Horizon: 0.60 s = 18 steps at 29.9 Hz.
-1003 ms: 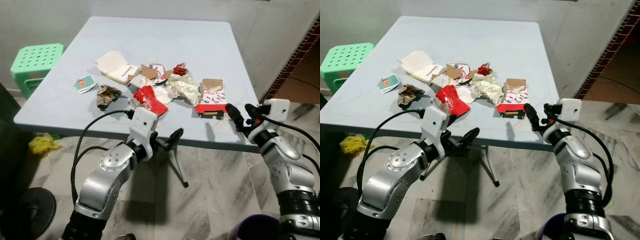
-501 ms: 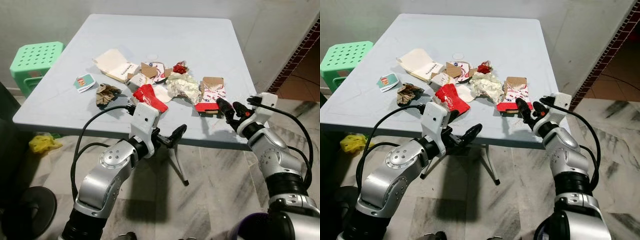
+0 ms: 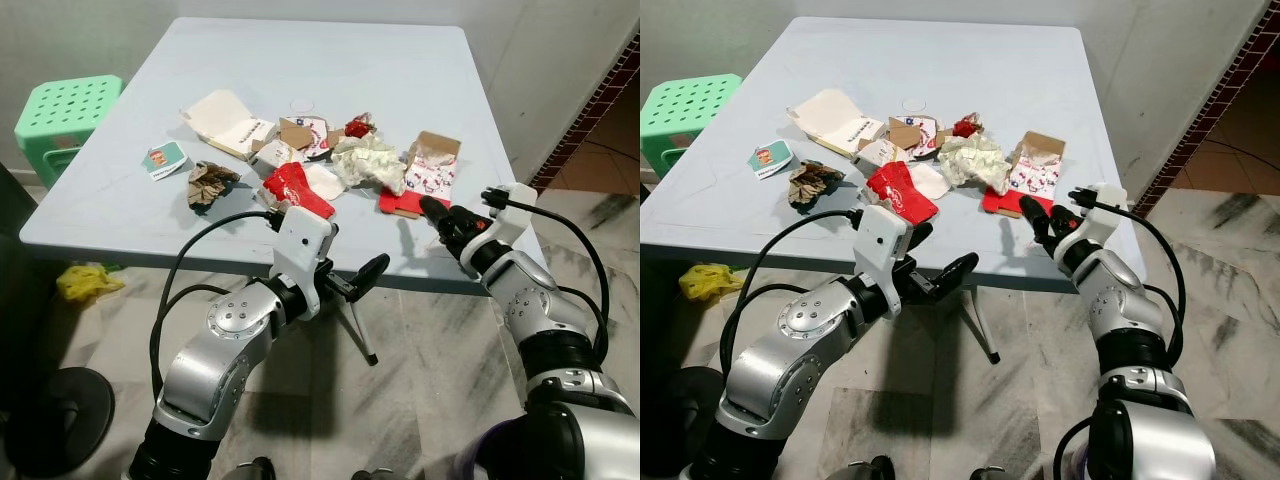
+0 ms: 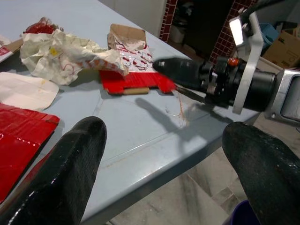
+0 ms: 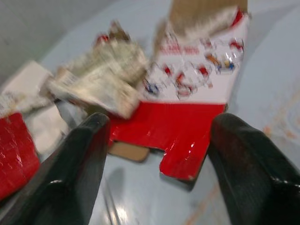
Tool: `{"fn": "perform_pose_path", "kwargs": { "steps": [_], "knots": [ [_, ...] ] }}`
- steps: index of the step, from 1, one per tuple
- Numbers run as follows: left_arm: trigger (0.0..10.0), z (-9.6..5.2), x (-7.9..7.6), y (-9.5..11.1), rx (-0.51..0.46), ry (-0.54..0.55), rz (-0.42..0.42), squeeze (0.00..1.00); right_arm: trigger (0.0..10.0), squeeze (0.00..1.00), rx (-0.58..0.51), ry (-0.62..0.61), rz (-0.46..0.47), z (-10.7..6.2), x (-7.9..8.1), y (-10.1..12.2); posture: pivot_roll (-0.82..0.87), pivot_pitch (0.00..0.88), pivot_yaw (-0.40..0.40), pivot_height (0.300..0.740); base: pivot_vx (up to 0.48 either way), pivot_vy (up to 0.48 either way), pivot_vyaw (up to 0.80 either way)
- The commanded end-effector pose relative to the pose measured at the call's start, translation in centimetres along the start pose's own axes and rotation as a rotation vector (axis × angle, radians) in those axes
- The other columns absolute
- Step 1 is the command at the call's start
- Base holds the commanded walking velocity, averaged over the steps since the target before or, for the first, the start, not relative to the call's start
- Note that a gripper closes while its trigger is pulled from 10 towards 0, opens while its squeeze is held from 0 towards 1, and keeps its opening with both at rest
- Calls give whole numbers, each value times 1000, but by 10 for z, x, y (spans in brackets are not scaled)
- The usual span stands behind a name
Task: Picking trash to rubbish bin
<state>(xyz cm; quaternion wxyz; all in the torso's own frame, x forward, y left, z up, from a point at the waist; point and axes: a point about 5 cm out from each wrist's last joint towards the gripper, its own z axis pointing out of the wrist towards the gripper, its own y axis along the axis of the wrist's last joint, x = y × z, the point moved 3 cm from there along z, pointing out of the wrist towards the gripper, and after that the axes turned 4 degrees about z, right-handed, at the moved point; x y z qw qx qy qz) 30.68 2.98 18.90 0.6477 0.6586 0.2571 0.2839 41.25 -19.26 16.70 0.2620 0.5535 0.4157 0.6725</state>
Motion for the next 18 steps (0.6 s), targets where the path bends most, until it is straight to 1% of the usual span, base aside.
{"fn": "perform_pose_path", "kwargs": {
  "steps": [1, 4, 6, 11, 15, 18],
  "knots": [
    [10000, 1, -4, 5, -10, -21, 9, 0, 0, 0, -46, 11, 18, 0, 1, 6, -18, 230, -8, 740, 0, 0, 0],
    [10000, 1, -4, 5, -11, -22, 8, 0, 0, 0, -63, 10, 31, 1, 2, 9, -16, 231, -8, 740, 0, 0, 0],
    [10000, 0, -4, 5, -10, -22, 9, 0, 0, 0, -83, 20, 14, 2, 3, 12, -16, 230, -8, 740, 0, 0, 0],
    [10000, 0, -4, 4, -8, -19, 7, 0, 0, 0, -125, 42, 20, 3, 6, 17, -13, 225, -8, 740, 0, 0, 0],
    [10000, -1, -4, 4, -8, -14, 5, 0, 0, 0, -129, 34, 36, 4, 5, 17, -10, 223, -10, 740, 0, 0, 0],
    [10000, -1, -4, 4, -7, -13, 4, 0, 0, 0, -131, 41, 26, 4, 6, 18, -8, 219, -10, 740, 0, 0, 0]
  ]
}}
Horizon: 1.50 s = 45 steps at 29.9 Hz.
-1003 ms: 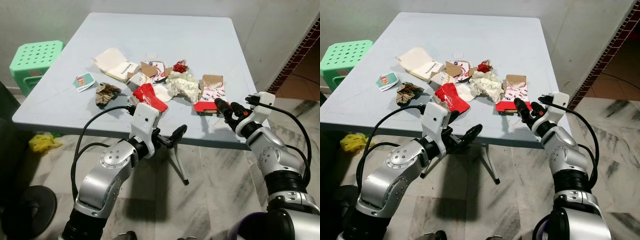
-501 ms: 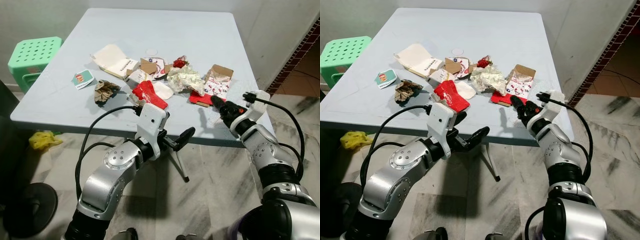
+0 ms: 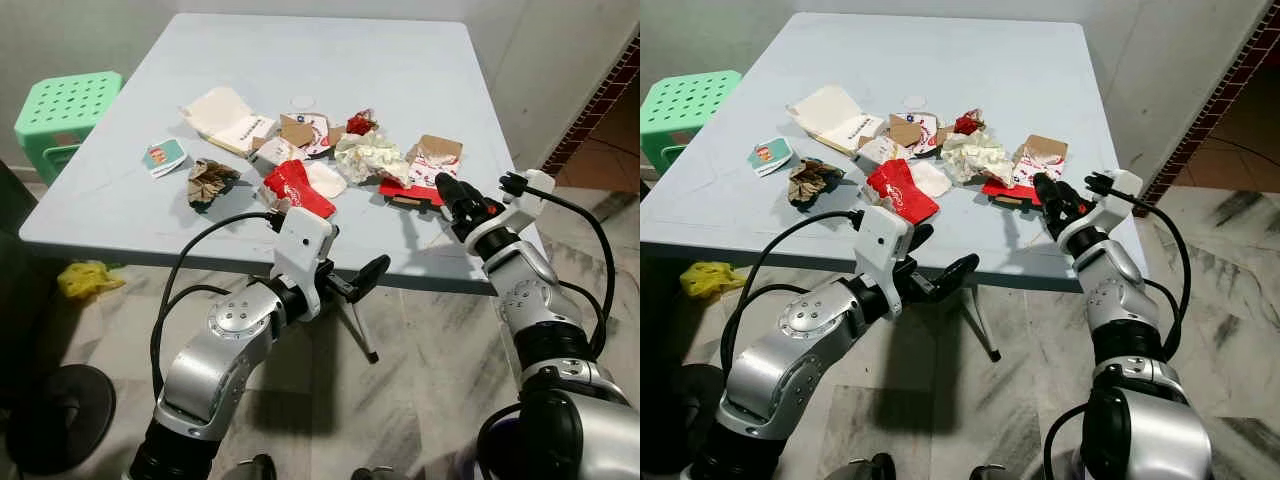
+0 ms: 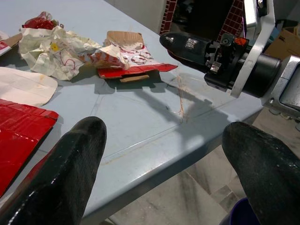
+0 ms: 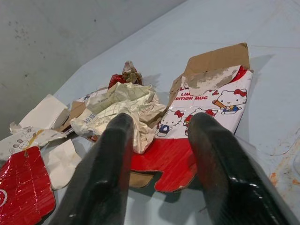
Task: Picking trash to rubbish bin
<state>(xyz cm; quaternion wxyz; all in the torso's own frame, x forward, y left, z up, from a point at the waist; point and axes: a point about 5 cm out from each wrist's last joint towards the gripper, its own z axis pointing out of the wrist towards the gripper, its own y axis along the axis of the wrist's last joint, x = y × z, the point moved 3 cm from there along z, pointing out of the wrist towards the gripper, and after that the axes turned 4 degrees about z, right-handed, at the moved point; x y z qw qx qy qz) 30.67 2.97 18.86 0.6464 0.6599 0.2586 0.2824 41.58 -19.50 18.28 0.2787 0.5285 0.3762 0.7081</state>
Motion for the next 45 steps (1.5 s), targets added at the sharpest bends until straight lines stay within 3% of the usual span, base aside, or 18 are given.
{"fn": "perform_pose_path", "kwargs": {
  "steps": [1, 3, 4, 5, 6, 16, 20, 24, 29, 34, 35, 36, 37, 45],
  "knots": [
    [10000, -1, -4, 4, -12, -14, 6, 0, 0, 0, -17, -17, -29, 1, -2, 3, -8, 218, -11, 740, 0, 0, 0],
    [10000, -1, -4, 4, -11, -14, 5, 0, 314, 0, -15, -29, -68, 1, -3, 3, -7, 213, -11, 740, 0, 0, 0],
    [10000, -2, -4, 4, -11, -14, 5, 0, 8431, 0, -17, -36, -67, 0, -4, 3, -7, 213, -11, 740, 0, 0, 0],
    [10000, -2, -4, 4, -12, -14, 5, 0, 10000, 792, -29, -48, -50, 0, -6, 5, -7, 210, -12, 740, 0, 0, 0],
    [10000, -2, -4, 4, -13, -14, 5, 0, 10000, 1000, -39, -58, -46, 0, -7, 6, -6, 209, -12, 740, 0, 0, 0],
    [10000, -1, -2, 5, -15, -4, 2, 0, 10000, 1000, -73, -120, -156, -12, -23, 16, -8, 211, -15, 740, 0, 0, 0],
    [10000, -1, 1, 5, -14, 6, 0, 0, 10000, 1000, -39, -193, -214, -20, -38, 11, -13, 215, -14, 740, 0, 0, 0],
    [10000, -1, 0, 6, -18, 6, -3, 0, 10000, 1000, -23, -195, -255, -22, -40, 11, -14, 215, -16, 740, 0, 0, 0],
    [10000, -1, 1, 6, -19, 11, -5, 0, 10000, 1000, -2, -152, -369, -27, -39, 11, -14, 216, -22, 740, 0, 0, 0],
    [10000, -1, 1, 2, -8, 13, -14, 0, 10000, 1000, 52, -66, -562, -34, -34, 3, -17, 219, -20, 740, 0, 0, 0],
    [10000, -1, 1, 2, -8, 13, -14, 0, 10000, 1000, 52, -66, -562, -34, -34, 3, -17, 219, -20, 740, 0, 0, 0],
    [10000, -2, -1, 0, 0, 4, -16, 0, 10000, 949, 60, -49, -597, -35, -32, 2, -20, 223, -18, 740, 0, 0, 0],
    [10000, -2, -3, -1, 6, -4, -18, 0, 10000, 0, 60, -41, -609, -36, -32, 3, -24, 227, -17, 740, 0, 0, 0],
    [10000, -2, -8, -3, 8, -20, -23, 0, 10000, 0, 37, -28, -681, -40, -31, 12, -39, 232, -19, 740, 0, 0, 0]
  ]
}}
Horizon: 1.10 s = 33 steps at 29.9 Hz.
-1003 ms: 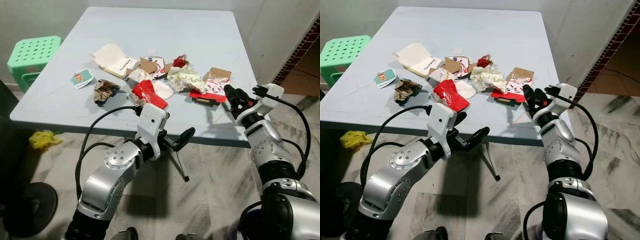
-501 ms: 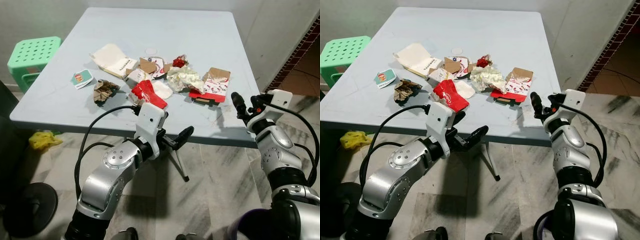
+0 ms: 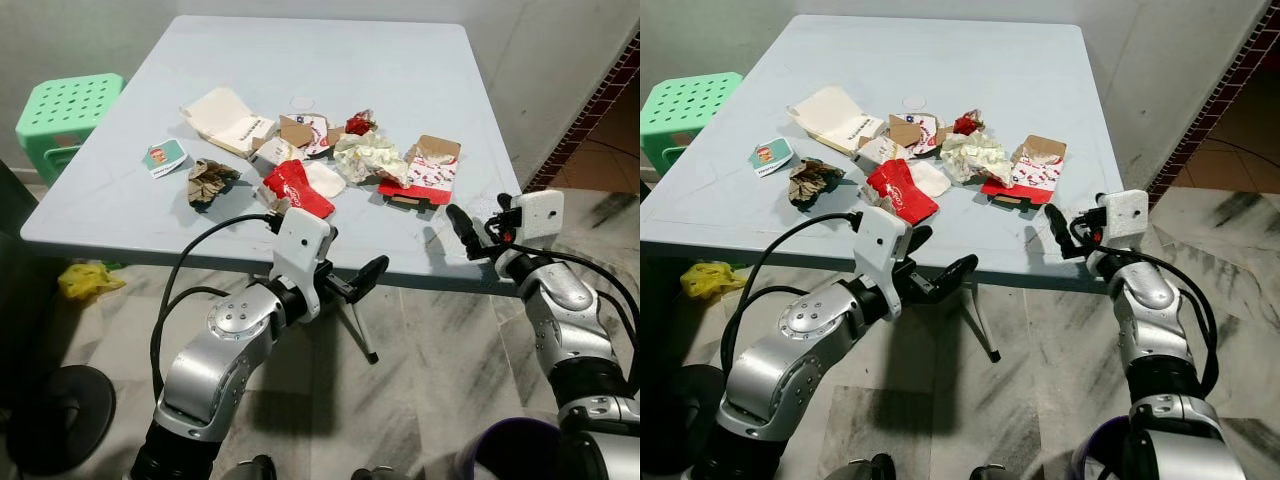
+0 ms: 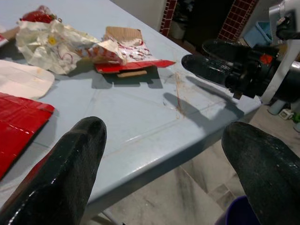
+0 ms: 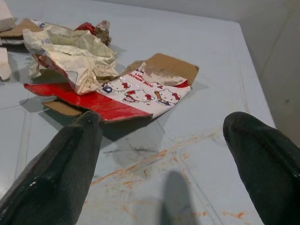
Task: Picking trash to rubbish bin
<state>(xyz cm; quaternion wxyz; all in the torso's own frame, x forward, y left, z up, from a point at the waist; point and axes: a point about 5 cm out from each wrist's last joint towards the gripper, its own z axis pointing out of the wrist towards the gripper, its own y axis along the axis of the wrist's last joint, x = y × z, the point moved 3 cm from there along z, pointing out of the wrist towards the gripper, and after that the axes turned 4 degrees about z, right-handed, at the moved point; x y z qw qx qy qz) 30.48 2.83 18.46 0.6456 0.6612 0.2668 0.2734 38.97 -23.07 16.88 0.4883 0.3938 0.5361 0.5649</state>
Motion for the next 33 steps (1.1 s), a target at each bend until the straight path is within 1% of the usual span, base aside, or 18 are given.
{"fn": "perform_pose_path", "kwargs": {
  "steps": [1, 7, 8, 13, 15, 19, 21, 22, 29, 31, 33],
  "knots": [
    [10000, -1, -4, 1, -4, -13, 0, 0, 10000, 0, -9, 5, -33, -5, -5, 3, -40, 231, -18, 740, 0, 0, 0],
    [10000, -2, 3, 2, -6, 19, 0, 0, 10000, 0, -17, 32, -115, -7, -5, 8, -46, 235, -24, 740, 0, 0, 0],
    [10000, -2, 3, 2, -6, 19, 0, 0, 10000, 0, -17, 32, -115, -7, -5, 8, -46, 235, -24, 740, 0, 0, 0],
    [10000, -5, 12, 2, -4, 46, 6, 0, 10000, 0, -10, 47, -197, -8, -9, 12, -43, 238, -41, 740, 0, 0, 0],
    [10000, -5, 13, 2, -4, 49, 7, 0, 10000, 0, -6, 52, -213, -8, -9, 13, -43, 241, -44, 740, 0, 0, 0],
    [10000, -6, 13, 3, -4, 53, 8, 0, 10000, 0, -2, 71, -239, -6, -7, 14, -42, 242, -46, 740, 0, 0, 0],
    [10000, -6, 13, 3, -4, 55, 5, 0, 10000, 0, -6, 83, -269, -3, -4, 15, -39, 245, -47, 740, 0, 0, 0],
    [10000, -7, 13, 3, -5, 55, 4, 0, 10000, 0, -4, 83, -306, -1, -3, 15, -39, 245, -47, 740, 0, 0, 0],
    [10000, -7, 12, 3, -2, 52, 4, 0, 10000, 0, -2, 113, -358, 2, 4, 14, -34, 246, -41, 740, 0, 0, 0],
    [10000, -7, 14, 4, -3, 53, 4, 0, 10000, 0, 5, 131, -388, 4, 8, 13, -34, 248, -38, 740, 0, 0, 0],
    [10000, -7, 15, 4, -3, 53, 6, 0, 10000, 0, 8, 141, -391, 6, 11, 11, -34, 249, -35, 740, 0, 0, 0]
  ]
}}
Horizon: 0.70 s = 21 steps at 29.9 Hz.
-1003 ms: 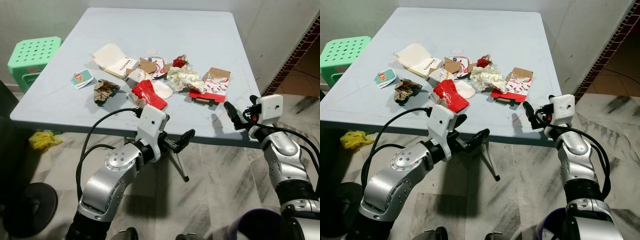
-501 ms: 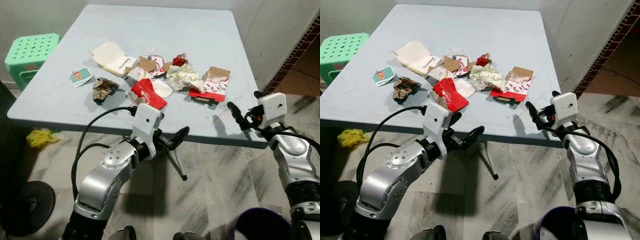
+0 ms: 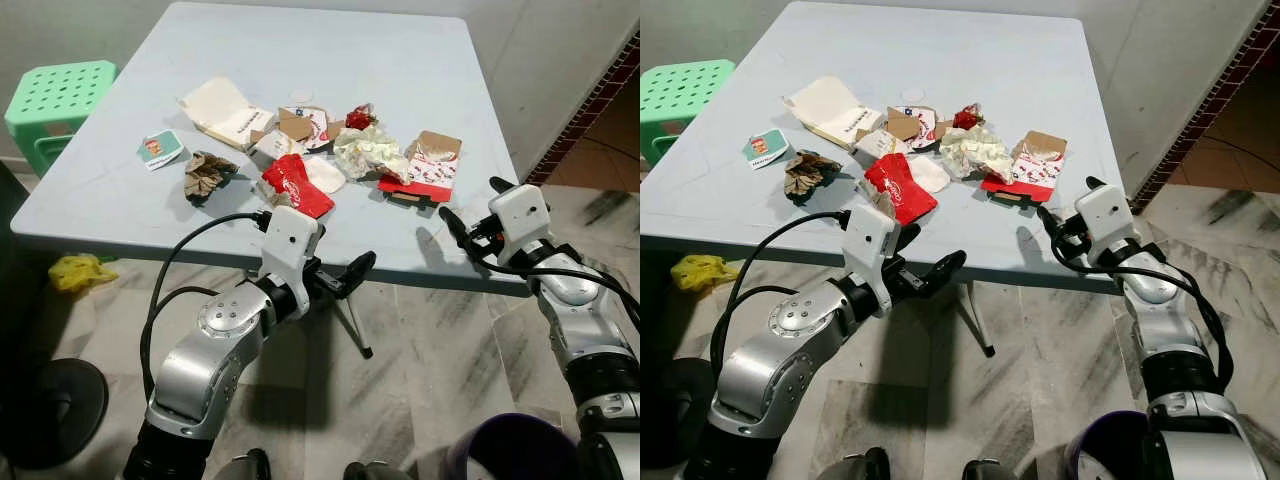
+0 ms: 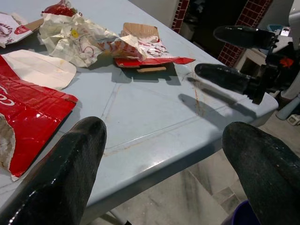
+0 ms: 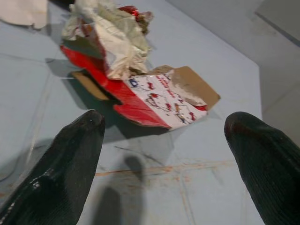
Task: Picking trash to rubbish bin
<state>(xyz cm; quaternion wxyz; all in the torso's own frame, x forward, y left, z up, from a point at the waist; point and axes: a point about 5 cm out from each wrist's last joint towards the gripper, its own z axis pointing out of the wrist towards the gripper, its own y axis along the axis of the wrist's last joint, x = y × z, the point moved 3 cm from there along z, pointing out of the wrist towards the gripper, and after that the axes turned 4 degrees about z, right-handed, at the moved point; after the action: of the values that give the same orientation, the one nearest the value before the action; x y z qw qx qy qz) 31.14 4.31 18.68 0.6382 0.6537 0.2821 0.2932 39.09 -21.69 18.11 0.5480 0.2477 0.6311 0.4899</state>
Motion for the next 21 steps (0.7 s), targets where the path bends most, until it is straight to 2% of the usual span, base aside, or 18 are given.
{"fn": "perform_pose_path", "kwargs": {
  "steps": [1, 7, 17, 21],
  "knots": [
    [10000, -1, 0, 2, -1, -1, 1, 0, 10000, 0, 9, 6, -15, 1, 1, -1, -33, 247, -35, 740, 0, 0, 0],
    [10000, 0, -1, 4, -6, -5, 1, 0, 10000, 0, 5, 45, -16, 13, 14, 2, -30, 248, -31, 740, 0, 0, 0],
    [10000, -1, -1, 5, -8, 1, -3, 0, 10000, 0, -3, -10, -10, 33, 19, 14, -20, 253, -32, 740, 0, 0, 0],
    [10000, -2, -1, 5, -8, 3, -4, 0, 10000, 0, 3, -19, -22, 35, 19, 14, -14, 256, -33, 740, 0, 0, 0]
  ]
}}
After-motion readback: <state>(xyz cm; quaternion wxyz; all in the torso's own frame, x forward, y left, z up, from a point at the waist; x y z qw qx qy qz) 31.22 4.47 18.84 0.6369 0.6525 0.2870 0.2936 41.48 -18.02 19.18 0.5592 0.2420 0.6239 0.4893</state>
